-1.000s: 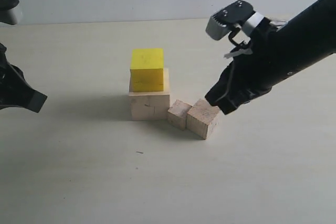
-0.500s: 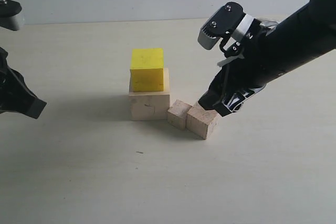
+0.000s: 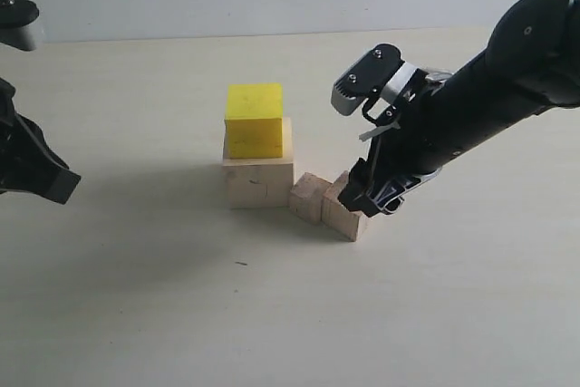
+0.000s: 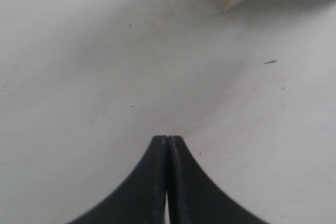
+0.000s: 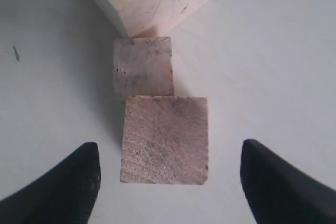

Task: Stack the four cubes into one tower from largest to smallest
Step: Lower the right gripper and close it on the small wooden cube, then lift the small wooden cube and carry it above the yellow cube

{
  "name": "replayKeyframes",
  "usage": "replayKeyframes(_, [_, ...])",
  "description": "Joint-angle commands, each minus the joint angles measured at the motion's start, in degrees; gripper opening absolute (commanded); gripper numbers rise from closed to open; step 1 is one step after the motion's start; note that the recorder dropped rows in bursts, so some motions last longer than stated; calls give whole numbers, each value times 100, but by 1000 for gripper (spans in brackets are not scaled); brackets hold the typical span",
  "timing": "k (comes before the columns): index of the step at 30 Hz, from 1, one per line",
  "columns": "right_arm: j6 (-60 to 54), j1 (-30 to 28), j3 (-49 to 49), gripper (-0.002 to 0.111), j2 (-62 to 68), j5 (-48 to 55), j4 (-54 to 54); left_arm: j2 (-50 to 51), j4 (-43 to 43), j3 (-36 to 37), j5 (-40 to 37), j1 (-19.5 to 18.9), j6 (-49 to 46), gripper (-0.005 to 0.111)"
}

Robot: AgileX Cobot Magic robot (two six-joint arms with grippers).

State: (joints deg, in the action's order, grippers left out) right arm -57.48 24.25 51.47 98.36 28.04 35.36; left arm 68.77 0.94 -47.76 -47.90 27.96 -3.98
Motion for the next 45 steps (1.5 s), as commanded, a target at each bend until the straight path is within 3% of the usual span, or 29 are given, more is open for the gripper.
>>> replayKeyframes(1, [6, 11, -14, 76, 169, -71, 98, -9, 35, 22, 75, -13, -12, 0])
replayKeyframes(18, [-142, 11, -14, 75, 625, -70, 351, -9, 69, 22, 97, -13, -12, 0])
replayKeyframes(22, [-142, 11, -14, 60, 480, -70, 351, -9, 69, 22, 70, -13, -12, 0])
replayKeyframes(30, [17, 11, -14, 0, -32, 90, 21, -9, 69, 22, 33, -13, -25, 0])
replayKeyframes(33, [437, 11, -14, 0, -267, 90, -377, -9, 69, 22, 33, -13, -25, 0])
replayKeyframes(37, [1804, 11, 237, 0, -816, 583, -1681, -9, 69, 22, 19, -13, -26, 0])
replayKeyframes(38, [2371, 11, 526, 0, -941, 861, -1855, -9, 69, 22, -10, -13, -26, 0])
replayKeyframes(45, [3298, 140, 2531, 0, -758, 2462, -1637, -9, 69, 22, -21, -13, -26, 0])
